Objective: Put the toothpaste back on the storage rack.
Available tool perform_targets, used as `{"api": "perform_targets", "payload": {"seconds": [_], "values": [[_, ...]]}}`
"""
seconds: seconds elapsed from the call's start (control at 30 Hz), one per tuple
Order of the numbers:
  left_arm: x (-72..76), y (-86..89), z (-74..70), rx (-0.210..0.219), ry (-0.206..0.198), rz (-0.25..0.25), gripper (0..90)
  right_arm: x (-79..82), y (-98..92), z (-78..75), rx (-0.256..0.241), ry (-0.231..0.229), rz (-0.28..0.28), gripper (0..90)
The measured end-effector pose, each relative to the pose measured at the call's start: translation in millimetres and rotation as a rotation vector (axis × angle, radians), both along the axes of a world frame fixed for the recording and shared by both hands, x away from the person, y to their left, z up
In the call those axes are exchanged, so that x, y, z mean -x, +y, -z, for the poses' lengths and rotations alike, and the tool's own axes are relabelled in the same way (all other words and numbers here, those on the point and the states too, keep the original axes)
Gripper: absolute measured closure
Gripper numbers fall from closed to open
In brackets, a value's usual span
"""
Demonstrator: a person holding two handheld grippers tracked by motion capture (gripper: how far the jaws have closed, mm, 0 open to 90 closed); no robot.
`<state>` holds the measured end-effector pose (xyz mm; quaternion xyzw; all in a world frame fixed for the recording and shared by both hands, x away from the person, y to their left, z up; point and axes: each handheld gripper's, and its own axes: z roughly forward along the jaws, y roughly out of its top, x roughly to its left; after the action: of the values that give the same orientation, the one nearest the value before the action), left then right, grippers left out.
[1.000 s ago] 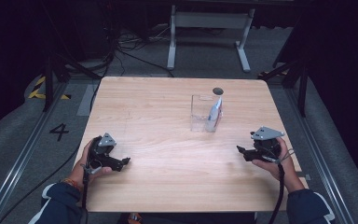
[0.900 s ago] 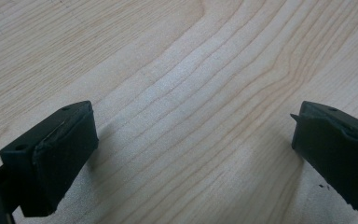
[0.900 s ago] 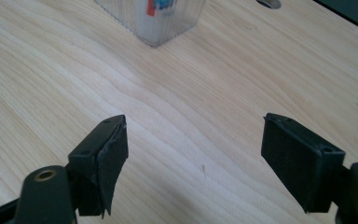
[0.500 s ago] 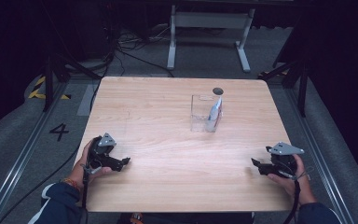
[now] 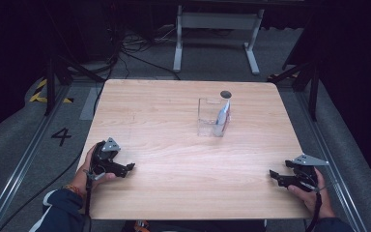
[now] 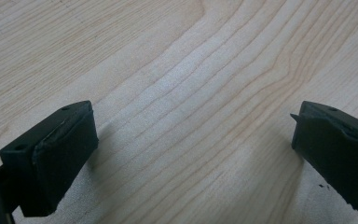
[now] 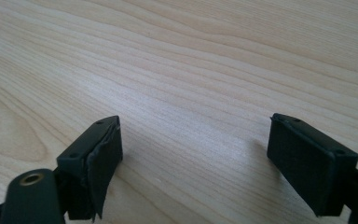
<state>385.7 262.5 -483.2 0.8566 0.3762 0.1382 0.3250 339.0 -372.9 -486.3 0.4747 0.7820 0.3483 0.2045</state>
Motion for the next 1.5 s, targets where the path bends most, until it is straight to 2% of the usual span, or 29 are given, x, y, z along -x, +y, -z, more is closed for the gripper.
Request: {"api": "perform_targets", "payload": {"seconds": [1.5], "values": [[0.7,-0.5,-0.1,-0.002,0.001,-0.011,0.4,-0.3,2.1,0.2,0.002,0.0,0.013,17.0]]}}
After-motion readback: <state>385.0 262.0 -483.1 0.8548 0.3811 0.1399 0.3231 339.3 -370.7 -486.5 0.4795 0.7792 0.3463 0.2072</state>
